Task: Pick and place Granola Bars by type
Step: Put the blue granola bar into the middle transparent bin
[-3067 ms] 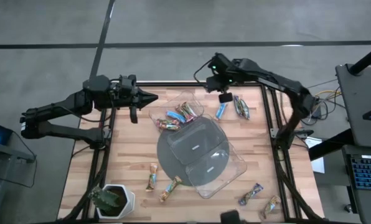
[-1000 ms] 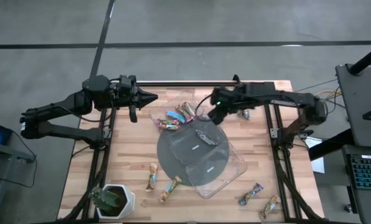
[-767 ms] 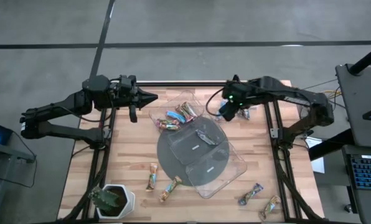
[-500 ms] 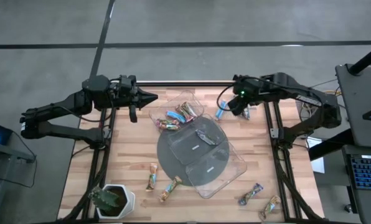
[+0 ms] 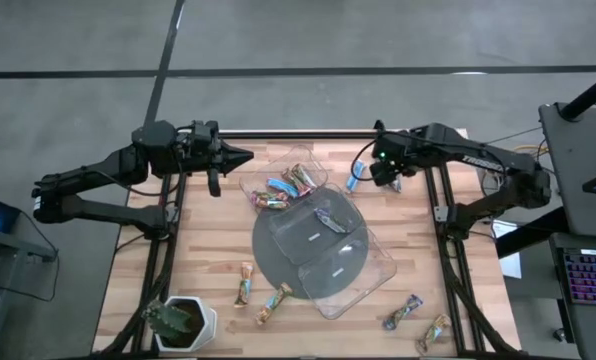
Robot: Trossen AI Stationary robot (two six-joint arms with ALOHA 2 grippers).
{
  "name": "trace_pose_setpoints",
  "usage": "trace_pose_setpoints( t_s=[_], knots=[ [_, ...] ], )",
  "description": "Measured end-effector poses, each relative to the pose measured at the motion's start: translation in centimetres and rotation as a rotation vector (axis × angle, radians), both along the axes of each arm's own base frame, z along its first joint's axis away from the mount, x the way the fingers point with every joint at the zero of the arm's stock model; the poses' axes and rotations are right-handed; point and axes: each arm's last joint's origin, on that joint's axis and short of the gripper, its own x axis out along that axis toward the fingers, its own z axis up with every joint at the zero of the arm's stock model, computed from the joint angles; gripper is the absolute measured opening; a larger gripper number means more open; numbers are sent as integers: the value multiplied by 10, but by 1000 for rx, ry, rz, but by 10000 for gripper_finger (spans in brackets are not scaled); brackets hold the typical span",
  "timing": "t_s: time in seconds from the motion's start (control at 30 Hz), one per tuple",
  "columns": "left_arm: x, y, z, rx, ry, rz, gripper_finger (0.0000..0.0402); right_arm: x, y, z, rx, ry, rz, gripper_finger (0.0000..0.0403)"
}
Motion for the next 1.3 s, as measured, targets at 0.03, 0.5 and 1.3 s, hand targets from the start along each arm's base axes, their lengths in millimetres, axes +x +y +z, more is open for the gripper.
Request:
trace_pose_setpoints(
  t_s=[0.03, 0.5, 1.3],
  knots=[
    [0, 0, 0, 0, 0, 0, 0, 0, -3, -6, 3, 6, -11, 268],
    [0, 0, 0, -23, -3, 3, 0, -10, -65, -81, 45, -125, -82, 282],
    [0, 2, 0, -50, -9, 56, 0, 8, -119, -170, 222, 51, 76, 265]
  ],
)
